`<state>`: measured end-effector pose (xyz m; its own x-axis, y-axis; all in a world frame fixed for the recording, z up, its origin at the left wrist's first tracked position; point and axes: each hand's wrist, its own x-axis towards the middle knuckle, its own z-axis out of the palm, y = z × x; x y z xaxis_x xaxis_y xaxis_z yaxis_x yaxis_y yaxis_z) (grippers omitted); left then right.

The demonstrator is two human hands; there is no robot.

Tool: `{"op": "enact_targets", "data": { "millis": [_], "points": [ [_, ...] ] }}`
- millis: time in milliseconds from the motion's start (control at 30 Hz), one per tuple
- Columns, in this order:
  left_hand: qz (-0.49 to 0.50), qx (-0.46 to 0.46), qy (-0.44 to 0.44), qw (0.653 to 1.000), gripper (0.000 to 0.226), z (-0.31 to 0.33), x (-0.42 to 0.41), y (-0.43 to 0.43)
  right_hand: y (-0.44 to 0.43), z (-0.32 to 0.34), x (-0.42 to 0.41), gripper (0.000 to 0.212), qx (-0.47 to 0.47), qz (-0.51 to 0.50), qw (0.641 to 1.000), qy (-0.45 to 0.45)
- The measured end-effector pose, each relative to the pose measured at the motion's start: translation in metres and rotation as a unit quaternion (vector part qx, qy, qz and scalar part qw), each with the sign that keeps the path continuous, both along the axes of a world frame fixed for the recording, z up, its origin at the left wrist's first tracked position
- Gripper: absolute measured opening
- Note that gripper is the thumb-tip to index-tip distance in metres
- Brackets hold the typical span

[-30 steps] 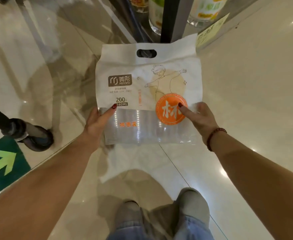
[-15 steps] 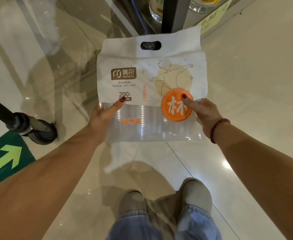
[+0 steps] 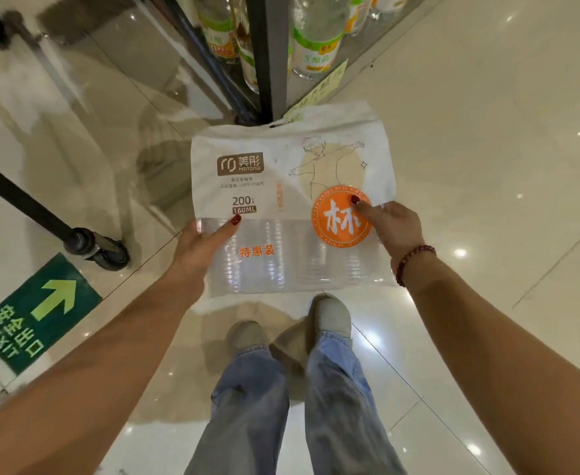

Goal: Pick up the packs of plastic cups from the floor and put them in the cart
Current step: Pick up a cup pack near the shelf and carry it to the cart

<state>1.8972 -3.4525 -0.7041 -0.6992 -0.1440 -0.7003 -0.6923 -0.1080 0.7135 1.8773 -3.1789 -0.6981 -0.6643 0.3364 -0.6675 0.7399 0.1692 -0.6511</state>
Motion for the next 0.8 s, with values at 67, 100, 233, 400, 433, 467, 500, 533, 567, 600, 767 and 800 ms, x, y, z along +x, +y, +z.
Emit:
{"op": "enact_targets", "data": {
  "millis": [67,100,233,400,433,467,500,533,567,600,767,800],
  "points": [
    [-0.010,-0.002,0.003,1.000,0.046,0.042,0.014,0.007,0.009,0.039,0.021,0.029,0.012,-0.008,1.000,0.000],
    [-0.007,-0.007,-0.004,1.000,0.047,0.064,0.022,0.010,0.013,0.062,0.032,0.033,0.018,-0.014,1.000,-0.001],
    [-0.007,0.004,-0.025,1.000,0.042,0.161,0.056,0.025,0.025,0.162,0.074,0.037,0.032,-0.041,0.999,-0.005],
    [-0.067,0.028,0.000,0.997,0.040,0.271,0.077,0.040,0.038,0.276,0.119,0.040,0.036,-0.103,0.994,0.022],
    [-0.081,0.026,0.011,0.996,0.037,0.289,0.078,0.044,0.041,0.295,0.127,0.038,0.040,-0.118,0.992,0.030],
    [-0.091,0.026,0.021,0.995,0.032,0.308,0.078,0.049,0.044,0.312,0.135,0.037,0.044,-0.133,0.989,0.040],
    [-0.100,0.028,0.031,0.994,0.027,0.325,0.077,0.053,0.048,0.329,0.143,0.035,0.045,-0.148,0.987,0.052],
    [-0.109,0.028,0.037,0.993,0.024,0.341,0.075,0.057,0.052,0.344,0.150,0.034,0.047,-0.163,0.983,0.064],
    [-0.123,0.027,0.042,0.991,0.021,0.357,0.073,0.062,0.057,0.356,0.156,0.034,0.048,-0.180,0.980,0.074],
    [-0.140,0.029,0.050,0.989,0.020,0.371,0.073,0.068,0.063,0.368,0.163,0.034,0.048,-0.195,0.976,0.084],
    [-0.182,0.014,0.088,0.979,0.016,0.419,0.061,0.113,0.095,0.411,0.188,0.034,0.039,-0.268,0.953,0.137],
    [-0.187,0.010,0.094,0.978,0.013,0.427,0.057,0.125,0.103,0.418,0.191,0.034,0.038,-0.279,0.948,0.146]
  ]
}}
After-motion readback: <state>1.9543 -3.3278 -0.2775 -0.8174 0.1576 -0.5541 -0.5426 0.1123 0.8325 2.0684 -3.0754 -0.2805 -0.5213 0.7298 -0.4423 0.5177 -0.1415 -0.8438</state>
